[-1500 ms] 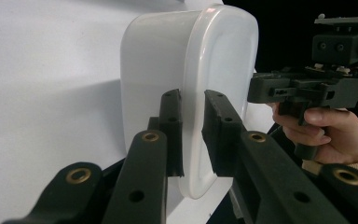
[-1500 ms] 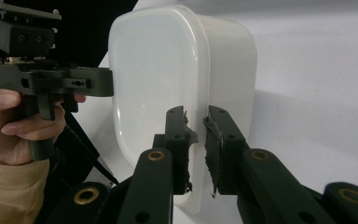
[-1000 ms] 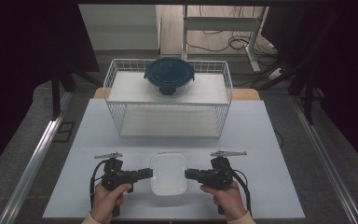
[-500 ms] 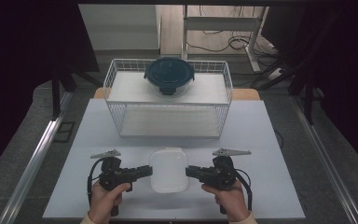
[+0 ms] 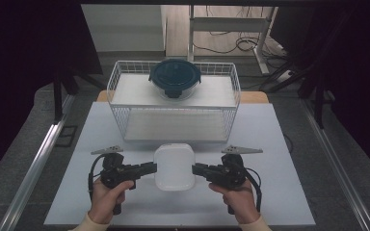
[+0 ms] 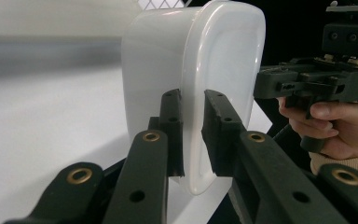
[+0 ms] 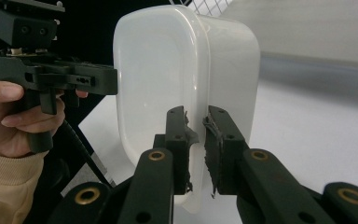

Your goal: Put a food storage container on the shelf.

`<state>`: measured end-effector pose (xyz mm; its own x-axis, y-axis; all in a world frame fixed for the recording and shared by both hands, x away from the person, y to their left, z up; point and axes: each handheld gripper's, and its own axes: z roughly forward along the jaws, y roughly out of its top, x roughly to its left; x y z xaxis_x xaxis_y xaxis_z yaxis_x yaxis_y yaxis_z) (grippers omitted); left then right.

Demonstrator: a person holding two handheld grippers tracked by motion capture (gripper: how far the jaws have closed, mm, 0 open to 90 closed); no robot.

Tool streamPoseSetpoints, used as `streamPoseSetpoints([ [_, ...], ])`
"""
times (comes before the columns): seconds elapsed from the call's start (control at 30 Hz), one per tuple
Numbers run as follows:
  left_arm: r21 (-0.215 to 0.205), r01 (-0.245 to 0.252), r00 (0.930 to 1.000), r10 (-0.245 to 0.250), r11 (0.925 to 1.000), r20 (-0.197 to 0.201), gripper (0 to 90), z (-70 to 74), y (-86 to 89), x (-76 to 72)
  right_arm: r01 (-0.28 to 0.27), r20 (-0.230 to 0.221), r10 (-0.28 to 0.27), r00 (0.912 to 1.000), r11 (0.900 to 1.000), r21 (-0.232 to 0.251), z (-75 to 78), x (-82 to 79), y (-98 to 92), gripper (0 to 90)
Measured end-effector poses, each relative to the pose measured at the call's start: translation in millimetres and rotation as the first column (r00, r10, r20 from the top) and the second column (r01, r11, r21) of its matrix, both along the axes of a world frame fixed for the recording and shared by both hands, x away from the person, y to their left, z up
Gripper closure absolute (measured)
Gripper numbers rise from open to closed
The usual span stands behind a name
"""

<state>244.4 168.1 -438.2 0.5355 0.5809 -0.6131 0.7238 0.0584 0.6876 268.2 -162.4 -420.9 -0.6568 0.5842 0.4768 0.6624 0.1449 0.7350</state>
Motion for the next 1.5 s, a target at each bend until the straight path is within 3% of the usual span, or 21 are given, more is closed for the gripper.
streamPoseSetpoints([
  [0.47,-0.004,0.001,0.9991,-0.001,1.0,0.043,79.0,39.5,9.0,14.6,-0.009,0.047,0.008,0.9989,1.0,0.009,37.6,14.8,7.6,79.1],
  [0.93,-0.035,0.0,0.9987,0.002,0.9994,0.05,78.9,64.4,13.7,37.2,-0.006,0.063,0.004,0.998,1.0,0.023,65.6,36.3,10.3,79.1],
  [1.5,-0.021,-0.007,0.9928,0.009,0.9998,0.119,78.9,114.1,22.0,46.9,-0.014,0.119,0.009,0.9929,0.999,0.037,114.8,46.7,18.8,79.3],
])
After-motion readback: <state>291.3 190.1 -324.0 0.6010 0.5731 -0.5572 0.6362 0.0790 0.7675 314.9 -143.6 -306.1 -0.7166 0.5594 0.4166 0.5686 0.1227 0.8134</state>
